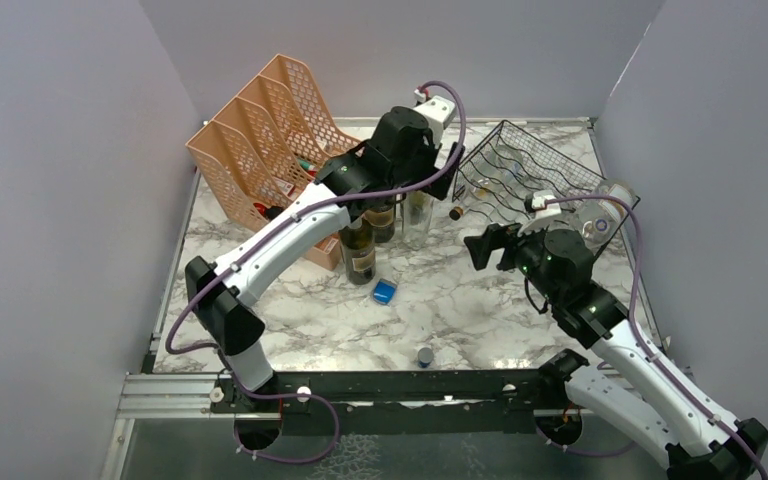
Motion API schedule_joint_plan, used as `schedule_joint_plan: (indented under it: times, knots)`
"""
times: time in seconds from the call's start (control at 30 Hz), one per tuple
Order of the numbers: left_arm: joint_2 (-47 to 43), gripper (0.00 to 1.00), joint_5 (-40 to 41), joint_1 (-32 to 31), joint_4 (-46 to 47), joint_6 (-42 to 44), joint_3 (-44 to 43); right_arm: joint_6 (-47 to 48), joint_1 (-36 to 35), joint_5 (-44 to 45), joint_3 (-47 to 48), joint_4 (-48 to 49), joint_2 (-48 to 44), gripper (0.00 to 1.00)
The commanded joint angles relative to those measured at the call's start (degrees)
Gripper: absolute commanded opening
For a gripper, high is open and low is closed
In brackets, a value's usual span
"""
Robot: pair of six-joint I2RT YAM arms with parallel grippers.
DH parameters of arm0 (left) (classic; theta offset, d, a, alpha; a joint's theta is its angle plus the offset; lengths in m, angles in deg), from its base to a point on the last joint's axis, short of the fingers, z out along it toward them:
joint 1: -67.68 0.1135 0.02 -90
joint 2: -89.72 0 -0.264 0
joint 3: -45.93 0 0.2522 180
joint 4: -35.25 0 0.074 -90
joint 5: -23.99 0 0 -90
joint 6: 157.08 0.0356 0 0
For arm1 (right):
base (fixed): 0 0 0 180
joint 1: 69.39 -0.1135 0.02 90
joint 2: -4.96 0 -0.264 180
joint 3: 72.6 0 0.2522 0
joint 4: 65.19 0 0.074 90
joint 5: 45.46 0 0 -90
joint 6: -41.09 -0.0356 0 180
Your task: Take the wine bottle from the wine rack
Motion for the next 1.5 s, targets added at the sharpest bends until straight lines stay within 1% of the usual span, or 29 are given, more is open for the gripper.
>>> schedule_joint_plan:
  times: [0.0,0.17,0.33,0.53,0.57,0.7,0.8,0.9,1.0,1.17,1.37,1.47]
  knots:
    - [-5.4,0.99,-4.9,0.1,-0.5,0.0,-4.0,-0.9,-0.2,1.6,1.2,-1.8,0.3,1.0]
    - [-8.2,0.99,-7.8,0.1,-0.8,-0.3,-5.8,-1.9,-0.2,2.0,2.7,-3.7,0.2,1.0]
    - [-11.3,0.99,-13.0,0.0,-0.3,-1.8,-6.5,-2.5,-0.2,2.2,6.6,-7.4,0.2,1.0]
    - [-14.5,0.99,-16.3,-2.0,2.8,-4.4,-2.2,-1.9,-0.2,4.1,11.6,-10.4,0.2,1.0]
    - [-15.0,0.99,-16.2,-2.4,3.3,-4.8,-1.0,-2.7,-0.2,5.5,12.7,-11.4,0.5,1.0]
    - [-16.4,0.99,-15.3,-5.6,6.3,-6.2,3.8,-6.5,-0.2,15.7,19.5,-19.4,3.0,1.0]
    - [-16.9,0.99,-14.0,-8.6,9.2,-6.5,7.8,-4.5,-0.2,19.8,23.1,-22.3,4.5,1.0]
    - [-15.9,0.99,-12.8,-11.7,11.7,-7.1,10.7,-5.1,-0.2,28.6,25.8,-25.9,5.9,1.0]
    - [-13.6,0.99,-11.1,-15.0,13.1,-7.4,12.1,-4.7,-0.2,31.7,28.0,-27.5,5.9,1.0]
    - [-11.7,0.99,-6.9,-19.7,18.5,-8.4,18.1,-3.5,-0.2,32.1,30.4,-27.8,4.9,1.0]
    - [-12.1,0.99,-3.9,-22.5,33.4,-12.6,30.3,-1.2,-0.2,25.7,35.1,-27.7,4.4,1.0]
    - [-10.4,0.99,-3.3,-23.6,38.0,-13.0,32.6,0.6,-0.2,23.4,37.5,-26.5,2.6,1.0]
